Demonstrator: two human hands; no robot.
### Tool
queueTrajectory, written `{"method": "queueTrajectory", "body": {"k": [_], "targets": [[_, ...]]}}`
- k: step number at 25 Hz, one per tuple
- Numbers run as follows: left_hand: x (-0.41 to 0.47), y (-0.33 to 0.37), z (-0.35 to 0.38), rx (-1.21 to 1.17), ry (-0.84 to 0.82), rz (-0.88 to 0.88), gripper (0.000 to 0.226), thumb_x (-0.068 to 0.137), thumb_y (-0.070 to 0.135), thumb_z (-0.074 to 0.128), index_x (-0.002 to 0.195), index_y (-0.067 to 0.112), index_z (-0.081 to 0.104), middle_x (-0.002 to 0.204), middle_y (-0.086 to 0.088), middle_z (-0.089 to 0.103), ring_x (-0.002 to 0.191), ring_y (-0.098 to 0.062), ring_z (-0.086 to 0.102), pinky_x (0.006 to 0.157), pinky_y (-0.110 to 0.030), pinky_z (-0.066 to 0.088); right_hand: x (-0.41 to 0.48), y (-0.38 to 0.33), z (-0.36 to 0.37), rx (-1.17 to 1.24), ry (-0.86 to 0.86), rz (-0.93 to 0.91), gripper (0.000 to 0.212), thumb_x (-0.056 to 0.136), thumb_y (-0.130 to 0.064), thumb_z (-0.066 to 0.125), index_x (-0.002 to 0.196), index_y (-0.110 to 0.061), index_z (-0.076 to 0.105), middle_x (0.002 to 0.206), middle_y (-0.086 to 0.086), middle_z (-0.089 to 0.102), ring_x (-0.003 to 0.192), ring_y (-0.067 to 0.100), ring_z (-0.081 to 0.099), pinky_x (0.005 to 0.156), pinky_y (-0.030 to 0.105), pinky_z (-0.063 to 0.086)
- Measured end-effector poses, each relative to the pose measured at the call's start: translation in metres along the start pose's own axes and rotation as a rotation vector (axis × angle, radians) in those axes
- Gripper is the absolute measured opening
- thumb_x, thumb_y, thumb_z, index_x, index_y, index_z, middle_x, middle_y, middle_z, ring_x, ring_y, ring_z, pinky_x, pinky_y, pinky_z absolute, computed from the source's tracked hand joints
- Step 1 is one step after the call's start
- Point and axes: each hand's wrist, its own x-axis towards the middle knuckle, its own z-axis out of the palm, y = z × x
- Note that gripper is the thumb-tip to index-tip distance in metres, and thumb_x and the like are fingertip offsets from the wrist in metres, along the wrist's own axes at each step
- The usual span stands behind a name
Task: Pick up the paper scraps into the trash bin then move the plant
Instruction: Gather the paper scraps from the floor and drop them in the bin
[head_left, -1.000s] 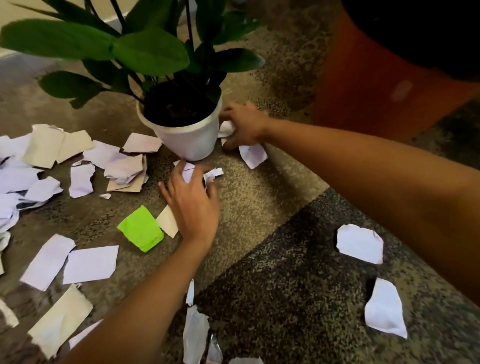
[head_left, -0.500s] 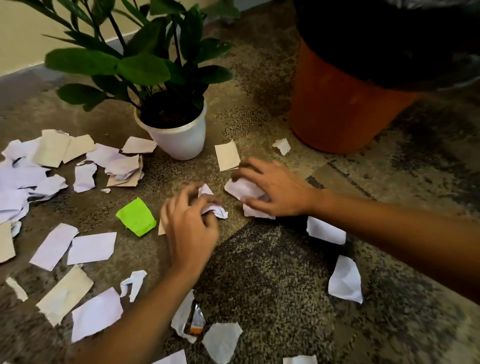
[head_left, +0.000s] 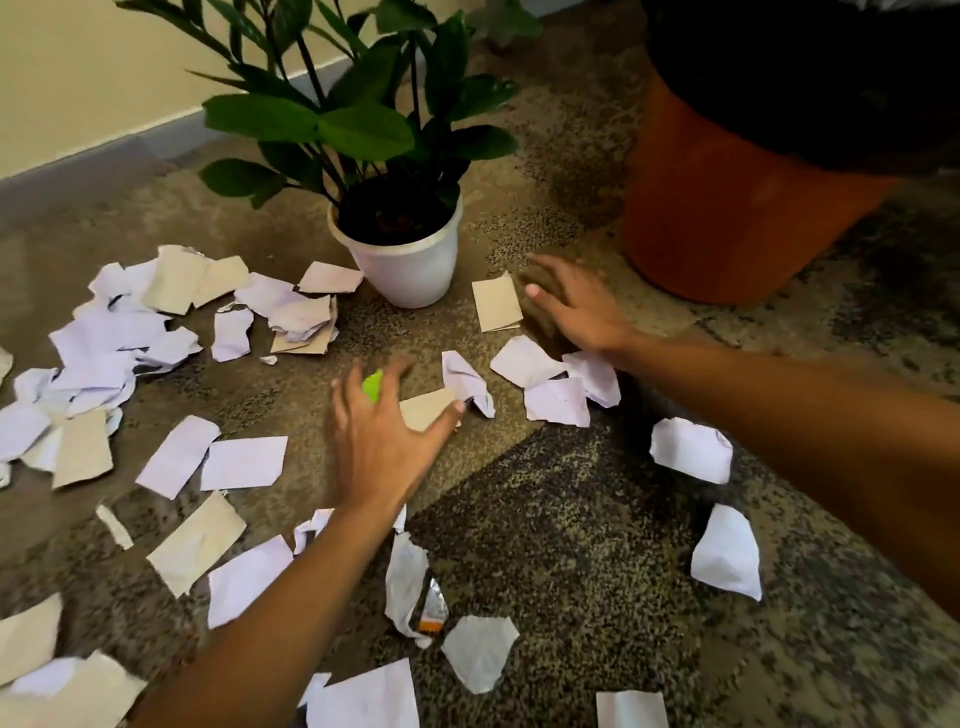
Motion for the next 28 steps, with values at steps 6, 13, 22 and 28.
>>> {"method": "queueTrajectory", "body": {"k": [6, 13, 22, 28], "targets": [[-0.002, 0.019, 0.019, 0.256, -0.224, 0.232, 0.088, 0.067, 0.088, 0.027, 0.143, 0.051, 0.007, 0.161, -0.001, 0.001, 0.146, -0.037, -0.002, 0.108, -0.069, -0.002, -0.014, -0.040, 0.027, -0.390, -0.263, -0.304, 0.052, 0.089, -0.070, 0.027, 0.137, -0.052, 0.033, 0.156, -0.006, 0.022, 0.145, 0.024, 0.009, 0.112, 0.063, -0.001], [-0.024, 0.009, 0.021, 0.148, -0.071, 0.292, 0.047, 0.094, 0.048, 0.044, 0.140, 0.046, 0.032, 0.156, 0.009, 0.021, 0.145, -0.024, 0.013, 0.116, -0.058, 0.009, -0.065, -0.032, 0.024, -0.283, -0.108, -0.399, 0.036, 0.093, -0.033, 0.054, 0.125, -0.019, 0.058, 0.141, 0.002, 0.046, 0.130, 0.021, 0.040, 0.107, 0.037, 0.028], [-0.013, -0.001, 0.015, -0.062, -0.094, 0.054, 0.107, 0.067, 0.059, 0.072, 0.148, 0.037, 0.006, 0.159, -0.010, -0.011, 0.145, -0.036, -0.006, 0.114, -0.055, 0.002, -0.129, -0.003, -0.001, -0.064, 0.310, -0.156, 0.042, 0.092, -0.046, 0.039, 0.123, -0.021, 0.051, 0.138, 0.004, 0.042, 0.130, 0.021, 0.037, 0.108, 0.043, 0.028], [0.018, 0.012, 0.019, 0.070, -0.270, 0.361, 0.085, 0.071, 0.066, 0.062, 0.141, 0.050, 0.018, 0.156, 0.005, 0.012, 0.144, -0.032, 0.004, 0.113, -0.061, 0.000, -0.138, -0.015, 0.024, -0.297, -0.034, -0.254, 0.062, 0.085, -0.071, 0.023, 0.136, -0.040, 0.039, 0.146, 0.005, 0.036, 0.140, 0.023, 0.025, 0.116, 0.059, 0.006]]}}
